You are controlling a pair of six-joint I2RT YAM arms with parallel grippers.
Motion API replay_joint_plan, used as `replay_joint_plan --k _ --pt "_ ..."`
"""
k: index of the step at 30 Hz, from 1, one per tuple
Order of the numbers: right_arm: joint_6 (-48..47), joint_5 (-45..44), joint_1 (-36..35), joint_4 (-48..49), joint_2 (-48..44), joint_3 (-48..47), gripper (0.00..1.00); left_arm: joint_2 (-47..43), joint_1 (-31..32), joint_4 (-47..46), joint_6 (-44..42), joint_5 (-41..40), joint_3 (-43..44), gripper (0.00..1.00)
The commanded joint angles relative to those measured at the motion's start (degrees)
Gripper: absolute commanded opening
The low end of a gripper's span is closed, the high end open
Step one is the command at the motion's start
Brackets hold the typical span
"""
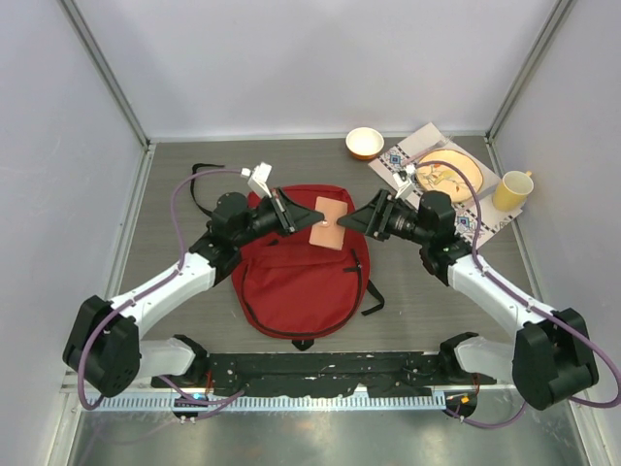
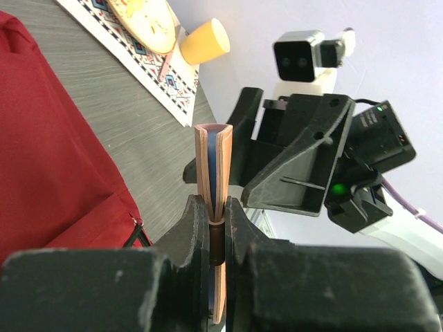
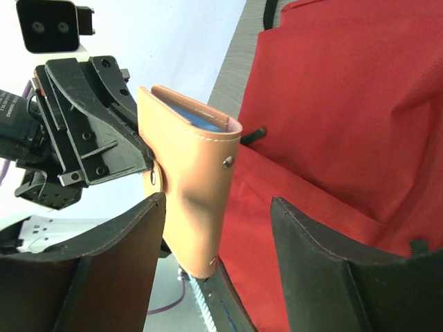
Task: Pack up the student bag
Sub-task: Pick up the personal item from the center of the board.
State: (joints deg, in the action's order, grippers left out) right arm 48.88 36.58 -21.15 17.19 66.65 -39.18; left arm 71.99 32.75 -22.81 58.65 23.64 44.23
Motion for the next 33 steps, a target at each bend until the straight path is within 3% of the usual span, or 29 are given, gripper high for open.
replay_joint_plan --k 1,7,14,17,20,21,24,26,28,30,33 --pt "4.72 5.6 0.14 12.05 1.9 1.47 0.68 -1.59 -0.67 -2.41 -1.44 4.22 1.92 0.0" --pt "10.52 9.12 0.14 21.91 3.13 3.58 0.66 0.69 -0.67 -5.58 -0.12 6.68 2.62 0.0" --pt "18.07 11.5 0.14 32.63 4.18 5.77 0.3 2.54 -0.67 -7.16 0.85 7.39 2.88 0.0" --pt "20.45 11.76 0.14 36.94 5.15 6.66 0.15 2.55 -0.76 -6.46 0.85 6.86 2.79 0.07" --pt "19.94 10.19 0.14 35.82 4.54 6.92 0.08 1.84 -0.85 -4.1 -0.29 4.93 2.71 0.42" --pt "18.02 9.57 0.14 34.42 3.93 6.75 0.07 0.8 -0.85 -1.13 -1.86 4.06 2.88 0.6" --pt "9.53 4.4 0.14 22.84 0.24 5.26 0.04 -2.71 -0.94 11.25 -9.13 -2.08 4.72 0.79" --pt "3.62 -4.87 0.14 6.69 -3.52 2.64 0.01 -4.22 -0.94 24.04 -13.19 -11.21 6.48 0.86" --pt "-2.37 -12.03 0.14 -6.04 -5.73 1.22 0.01 -5.45 -0.94 30.69 -19.59 -20.15 8.94 0.91" --pt "-4.84 -18.69 0.31 -11.97 -8.29 0.25 0.01 -4.76 -0.94 38.43 -24.0 -24.84 11.66 0.94" --pt "-4.68 -21.89 0.32 -13.5 -10.49 0.68 0.01 -0.64 -0.94 44.07 -31.57 -28.56 15.44 0.95"
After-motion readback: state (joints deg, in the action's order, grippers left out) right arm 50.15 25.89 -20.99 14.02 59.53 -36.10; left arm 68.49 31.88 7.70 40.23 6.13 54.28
